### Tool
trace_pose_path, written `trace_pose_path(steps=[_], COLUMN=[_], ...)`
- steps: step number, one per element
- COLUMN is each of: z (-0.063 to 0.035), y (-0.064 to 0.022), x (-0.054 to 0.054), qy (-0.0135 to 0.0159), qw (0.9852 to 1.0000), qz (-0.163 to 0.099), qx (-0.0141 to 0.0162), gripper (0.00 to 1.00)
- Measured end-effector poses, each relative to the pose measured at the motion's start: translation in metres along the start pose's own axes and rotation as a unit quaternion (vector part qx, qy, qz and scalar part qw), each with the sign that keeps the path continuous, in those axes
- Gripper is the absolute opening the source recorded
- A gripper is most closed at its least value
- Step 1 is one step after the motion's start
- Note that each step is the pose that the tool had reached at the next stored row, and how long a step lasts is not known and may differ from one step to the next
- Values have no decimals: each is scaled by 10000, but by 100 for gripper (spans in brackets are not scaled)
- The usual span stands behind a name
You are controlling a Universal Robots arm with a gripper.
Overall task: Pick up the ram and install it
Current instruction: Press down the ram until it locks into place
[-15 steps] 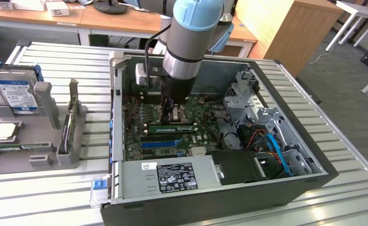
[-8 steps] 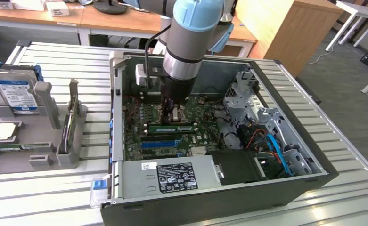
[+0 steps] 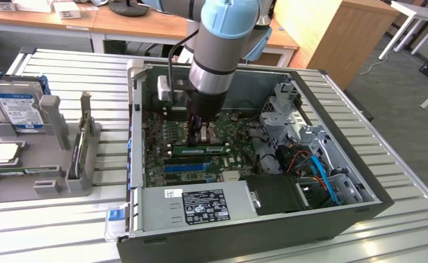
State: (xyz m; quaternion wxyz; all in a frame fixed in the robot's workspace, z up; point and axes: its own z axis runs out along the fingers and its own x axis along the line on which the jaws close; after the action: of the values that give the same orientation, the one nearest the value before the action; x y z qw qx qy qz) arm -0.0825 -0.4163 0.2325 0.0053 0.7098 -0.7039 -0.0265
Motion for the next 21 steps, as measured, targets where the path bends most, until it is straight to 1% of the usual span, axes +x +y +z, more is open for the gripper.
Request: trace_pose_path(steps=[21], z=[38], y=[-2], x=[1], qy=[0], qw=[10000], qz=[0], qx=[0], gripper=[11])
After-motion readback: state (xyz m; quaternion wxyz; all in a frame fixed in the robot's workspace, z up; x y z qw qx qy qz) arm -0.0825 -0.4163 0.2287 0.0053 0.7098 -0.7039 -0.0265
